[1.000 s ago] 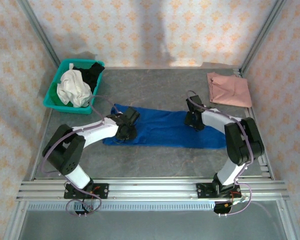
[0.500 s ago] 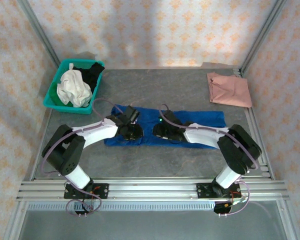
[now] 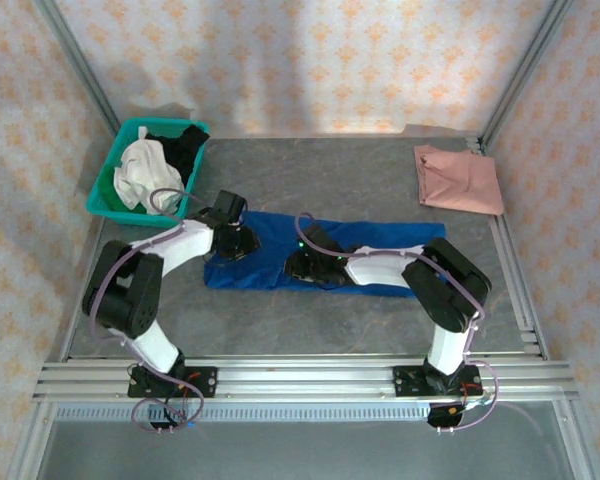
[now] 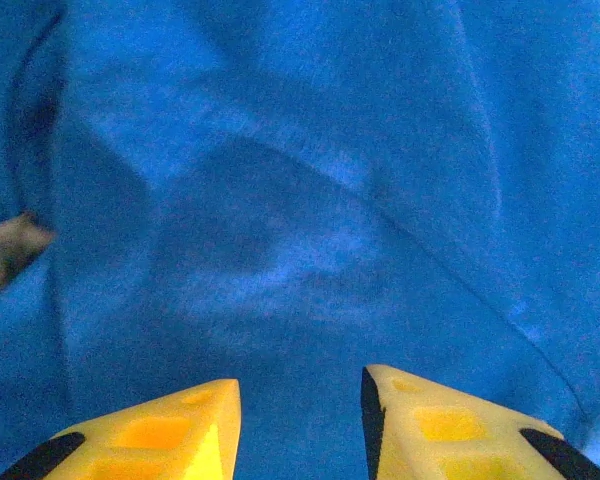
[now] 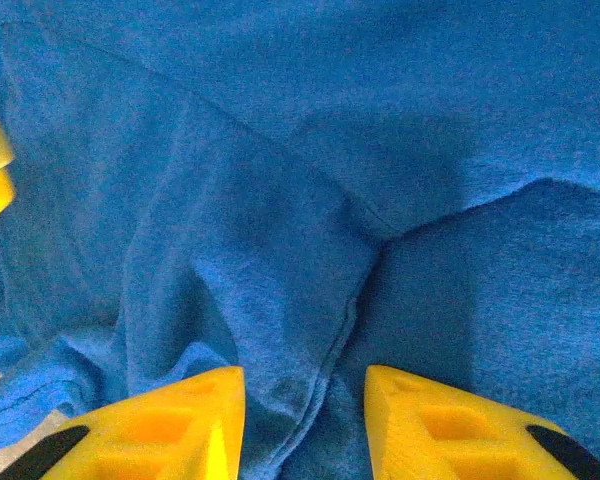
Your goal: Fold and stack the t-shirts
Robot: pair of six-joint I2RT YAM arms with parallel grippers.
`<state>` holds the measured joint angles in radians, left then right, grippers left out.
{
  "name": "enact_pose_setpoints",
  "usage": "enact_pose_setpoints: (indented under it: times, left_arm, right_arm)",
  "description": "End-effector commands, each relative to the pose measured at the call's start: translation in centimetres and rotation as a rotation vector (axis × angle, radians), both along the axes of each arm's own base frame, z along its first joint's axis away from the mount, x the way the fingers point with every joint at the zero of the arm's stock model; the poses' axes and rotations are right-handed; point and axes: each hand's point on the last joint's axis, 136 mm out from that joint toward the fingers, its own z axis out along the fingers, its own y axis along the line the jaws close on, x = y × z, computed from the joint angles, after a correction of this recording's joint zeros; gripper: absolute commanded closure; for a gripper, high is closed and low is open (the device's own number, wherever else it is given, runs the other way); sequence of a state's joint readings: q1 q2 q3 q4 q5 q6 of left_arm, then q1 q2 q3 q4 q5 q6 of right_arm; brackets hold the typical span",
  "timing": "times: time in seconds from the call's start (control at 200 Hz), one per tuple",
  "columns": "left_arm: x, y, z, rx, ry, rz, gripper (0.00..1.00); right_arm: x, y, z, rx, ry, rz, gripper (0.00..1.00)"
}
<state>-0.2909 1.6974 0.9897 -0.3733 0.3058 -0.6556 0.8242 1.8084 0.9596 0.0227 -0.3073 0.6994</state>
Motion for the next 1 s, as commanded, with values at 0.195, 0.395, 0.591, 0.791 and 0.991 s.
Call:
enact_pose_setpoints:
  times: [0.195,0.395,0.591,0.791,0.991]
  left_arm:
    - [1.3,1.9,-1.7,0.075,0.041,0.001,0.62]
    - [0.9,3.2,-1.9,0.099,0.053,0.021,0.63]
    - [0.2,5.1,-1.9,0.157,0.071,0.043,0.63]
    - [0.0,5.8,-1.9,0.17,0.073,0.05,0.63]
    - [-0.3,6.1,-1.9,0.19,0.081,0.047,0.63]
  right_arm:
    - [0.6,0.8,-1.1,-0.077,0.023,0.001,0.66]
    - [0.7,0.0,-2.0,-0.155,0.035,-0.011,0.78]
    - [0.9,-1.7,0.6,-0.223,-0.018,-0.026,0.95]
    - [1.1,-2.8,2.5,-0.264,-0.063,-0.023,1.0]
    - [0.3,-2.7,2.3,-0.264,-0.036,0.017,1.0]
